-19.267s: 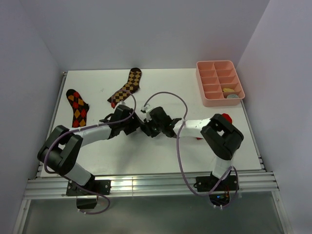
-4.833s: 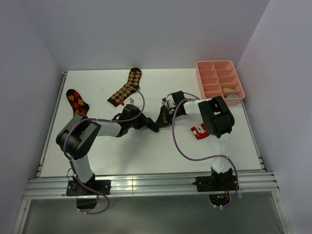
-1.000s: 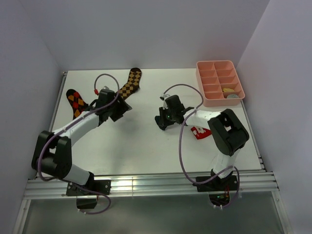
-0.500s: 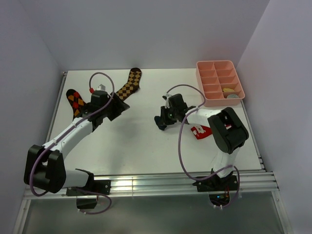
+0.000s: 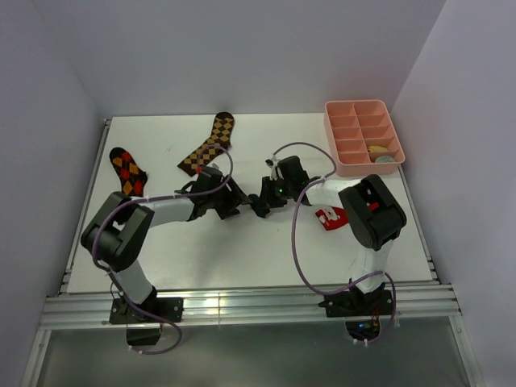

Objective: Roll the socks
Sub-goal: Roll the sock at the center of the board.

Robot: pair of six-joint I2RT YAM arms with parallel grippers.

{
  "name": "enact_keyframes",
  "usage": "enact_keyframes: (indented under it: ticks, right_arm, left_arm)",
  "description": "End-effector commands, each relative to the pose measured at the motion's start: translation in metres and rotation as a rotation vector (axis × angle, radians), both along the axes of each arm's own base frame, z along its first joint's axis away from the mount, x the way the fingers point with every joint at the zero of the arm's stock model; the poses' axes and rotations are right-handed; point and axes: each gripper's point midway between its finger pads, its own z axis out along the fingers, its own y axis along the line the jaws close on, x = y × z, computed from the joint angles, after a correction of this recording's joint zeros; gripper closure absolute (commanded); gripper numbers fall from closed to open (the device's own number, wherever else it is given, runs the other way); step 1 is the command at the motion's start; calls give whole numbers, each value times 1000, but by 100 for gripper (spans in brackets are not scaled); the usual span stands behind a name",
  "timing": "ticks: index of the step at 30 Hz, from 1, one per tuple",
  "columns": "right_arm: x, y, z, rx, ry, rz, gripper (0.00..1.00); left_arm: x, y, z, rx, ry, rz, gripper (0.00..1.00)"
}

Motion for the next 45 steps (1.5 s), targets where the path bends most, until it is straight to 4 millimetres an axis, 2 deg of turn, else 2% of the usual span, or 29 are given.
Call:
enact_keyframes:
  ticks: [1, 8, 19, 22, 28, 29, 31, 32, 37, 42, 45]
  right_arm:
    - [-30, -20, -42, -102, 140, -9, 100]
    - [-29, -20, -43, -99, 136, 0, 100]
    - [-31, -21, -45, -101, 131, 3, 100]
    - [-31, -21, -44, -101, 122, 6, 100]
    - [-24, -23, -36, -117, 66, 3, 99]
    - [-21, -23, -33, -122, 49, 0, 92]
    - [-18, -25, -26, -155, -2, 1, 84]
    - [-16, -24, -21, -169, -28, 6, 75]
    - [-8, -24, 1, -281, -195, 23, 53]
    - [-11, -21, 8, -385, -285, 58, 45]
    - [-10, -22, 7, -451, -323, 61, 43]
  left_arm:
    - [20, -28, 15, -110, -31, 22, 33]
    - [29, -31, -9, -84, -13, 86, 35]
    - [34, -14, -42, -15, 43, 206, 45]
    - [34, -15, -47, -15, 53, 214, 55]
    - [30, -18, -49, -13, 56, 194, 84]
    - [30, -18, -49, -11, 54, 192, 92]
    - [30, -19, -48, 2, 46, 182, 99]
    - [30, -18, -48, 8, 45, 181, 100]
    - [30, -18, -41, 47, 25, 150, 100]
    - [34, -18, -30, 84, -5, 121, 100]
    - [35, -19, -24, 99, -16, 102, 100]
